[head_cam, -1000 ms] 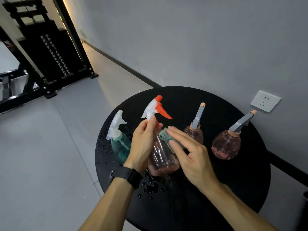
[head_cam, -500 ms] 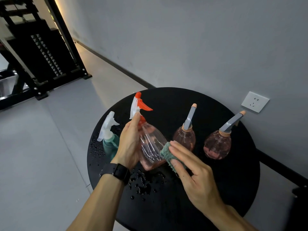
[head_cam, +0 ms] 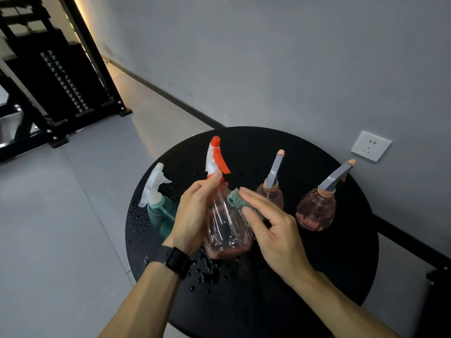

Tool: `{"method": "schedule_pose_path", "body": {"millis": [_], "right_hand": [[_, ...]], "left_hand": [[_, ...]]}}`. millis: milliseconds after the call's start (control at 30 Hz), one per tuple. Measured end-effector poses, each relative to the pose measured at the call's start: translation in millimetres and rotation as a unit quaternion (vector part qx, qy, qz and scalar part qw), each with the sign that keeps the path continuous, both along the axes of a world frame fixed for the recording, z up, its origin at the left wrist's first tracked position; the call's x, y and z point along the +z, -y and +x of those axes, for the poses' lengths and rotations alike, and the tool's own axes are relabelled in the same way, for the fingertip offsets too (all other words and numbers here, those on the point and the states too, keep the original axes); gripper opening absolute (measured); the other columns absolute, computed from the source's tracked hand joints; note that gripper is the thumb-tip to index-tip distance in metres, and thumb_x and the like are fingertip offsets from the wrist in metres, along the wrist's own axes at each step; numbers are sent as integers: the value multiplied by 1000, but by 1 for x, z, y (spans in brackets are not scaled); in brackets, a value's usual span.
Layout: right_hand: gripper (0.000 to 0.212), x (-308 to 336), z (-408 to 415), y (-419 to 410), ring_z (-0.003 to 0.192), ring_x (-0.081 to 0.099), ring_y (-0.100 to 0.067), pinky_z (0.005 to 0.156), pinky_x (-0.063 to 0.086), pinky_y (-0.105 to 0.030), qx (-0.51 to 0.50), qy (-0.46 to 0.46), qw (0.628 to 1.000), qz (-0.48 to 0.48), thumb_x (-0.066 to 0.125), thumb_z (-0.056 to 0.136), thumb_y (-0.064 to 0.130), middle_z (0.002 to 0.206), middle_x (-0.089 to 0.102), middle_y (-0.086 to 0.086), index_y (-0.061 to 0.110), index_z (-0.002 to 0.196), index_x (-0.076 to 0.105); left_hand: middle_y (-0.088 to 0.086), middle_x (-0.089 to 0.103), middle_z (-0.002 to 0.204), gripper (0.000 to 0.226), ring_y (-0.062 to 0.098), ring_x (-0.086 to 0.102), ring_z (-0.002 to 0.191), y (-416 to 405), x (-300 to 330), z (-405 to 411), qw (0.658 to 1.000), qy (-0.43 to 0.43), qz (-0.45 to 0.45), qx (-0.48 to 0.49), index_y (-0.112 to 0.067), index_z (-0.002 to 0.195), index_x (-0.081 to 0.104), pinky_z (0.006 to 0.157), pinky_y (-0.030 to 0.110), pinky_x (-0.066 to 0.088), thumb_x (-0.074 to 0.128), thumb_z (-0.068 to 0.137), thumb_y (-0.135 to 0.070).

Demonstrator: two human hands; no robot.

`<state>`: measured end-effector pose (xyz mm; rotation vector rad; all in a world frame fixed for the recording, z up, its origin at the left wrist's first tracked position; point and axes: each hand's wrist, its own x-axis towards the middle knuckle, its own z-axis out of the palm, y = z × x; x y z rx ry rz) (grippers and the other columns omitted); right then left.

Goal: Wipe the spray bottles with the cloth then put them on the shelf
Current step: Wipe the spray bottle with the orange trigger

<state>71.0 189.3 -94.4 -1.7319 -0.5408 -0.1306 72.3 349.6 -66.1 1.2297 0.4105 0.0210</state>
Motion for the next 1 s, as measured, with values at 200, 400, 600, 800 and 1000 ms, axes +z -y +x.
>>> {"method": "schedule_pose_path", "body": {"millis": [200,400,600,800,1000], "right_hand": [[33,6,12,-11,124,51,5,105,43,-21,-5,-7,1000,0,59,95,9,130,60,12,21,126,62],[35,-1,9,-10,128,47,5,107,37,-17,3,7,1000,-31,59,95,7,132,55,19,18,129,60],[35,-8,-6,0,134,44,-3,110,36,-20,19,82,995,-55,58,96,9,138,54,7,12,131,57],[36,-11,-21,11,136,44,-15,111,39,-30,47,184,978,-87,53,95,11,140,53,-2,5,131,57],[36,-15,-22,19,136,44,-14,110,39,-30,46,171,981,-83,53,95,13,140,54,-1,7,131,56]], "left_hand": [[10,73,91,35,23,70,81,2,-2,-4,999,-16,26,-44,-11,100,73,85,45,56,71,88,-44],[9,75,98,43,24,71,90,2,-4,-5,995,-23,62,-79,-18,107,75,90,44,56,62,90,-55],[11,71,83,53,25,68,75,-1,-8,1,997,-72,5,-16,-4,99,72,78,42,56,57,94,-54],[9,67,78,49,21,64,65,-4,-10,3,995,-77,-65,-20,-7,93,71,67,36,52,57,93,-54],[14,69,85,66,27,67,76,-3,-13,3,992,-97,-50,-65,-4,98,69,76,43,55,68,78,-67]]}}
